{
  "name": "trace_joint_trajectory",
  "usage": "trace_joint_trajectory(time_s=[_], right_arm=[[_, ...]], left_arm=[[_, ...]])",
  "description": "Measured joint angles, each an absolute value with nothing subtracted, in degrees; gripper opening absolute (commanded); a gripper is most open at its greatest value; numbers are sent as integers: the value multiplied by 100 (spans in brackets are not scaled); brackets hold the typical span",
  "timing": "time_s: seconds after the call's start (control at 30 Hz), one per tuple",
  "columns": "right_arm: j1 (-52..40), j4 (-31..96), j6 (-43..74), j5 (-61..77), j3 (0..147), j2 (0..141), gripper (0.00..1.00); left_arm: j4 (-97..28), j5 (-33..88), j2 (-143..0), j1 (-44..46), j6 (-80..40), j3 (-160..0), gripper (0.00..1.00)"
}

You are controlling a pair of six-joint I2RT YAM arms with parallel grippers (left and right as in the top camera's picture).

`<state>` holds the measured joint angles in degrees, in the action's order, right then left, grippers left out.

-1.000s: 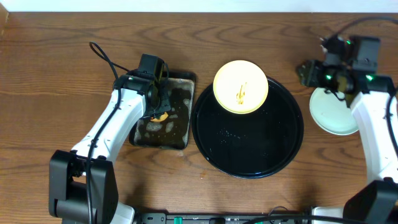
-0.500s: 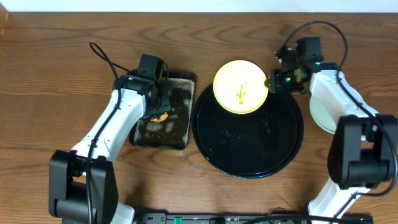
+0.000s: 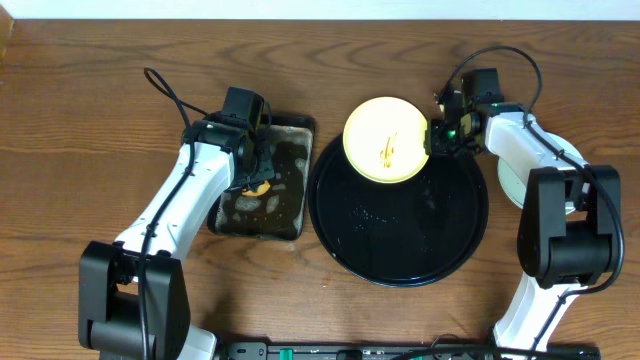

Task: Clean dirty plates on tray and stack at the side
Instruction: 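Move right gripper back to grip the rim of the yellow plate, then carry sponge from soapy tray to the yellow plate and scrub it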

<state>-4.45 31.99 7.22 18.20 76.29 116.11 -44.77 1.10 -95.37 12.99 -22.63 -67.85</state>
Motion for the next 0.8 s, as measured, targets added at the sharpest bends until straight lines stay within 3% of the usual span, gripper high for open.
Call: trace_joint_trajectory(time_s=[0.57, 0.8], right_arm=[[-497, 5087, 513, 1822, 7625, 11472, 1], [-659, 5249, 493, 1798, 7623, 11437, 1]], left_arm=[[-4005, 604, -9537, 1369, -2058, -6785, 7], [-3004, 1240, -9548, 2202, -1916, -6783, 8]])
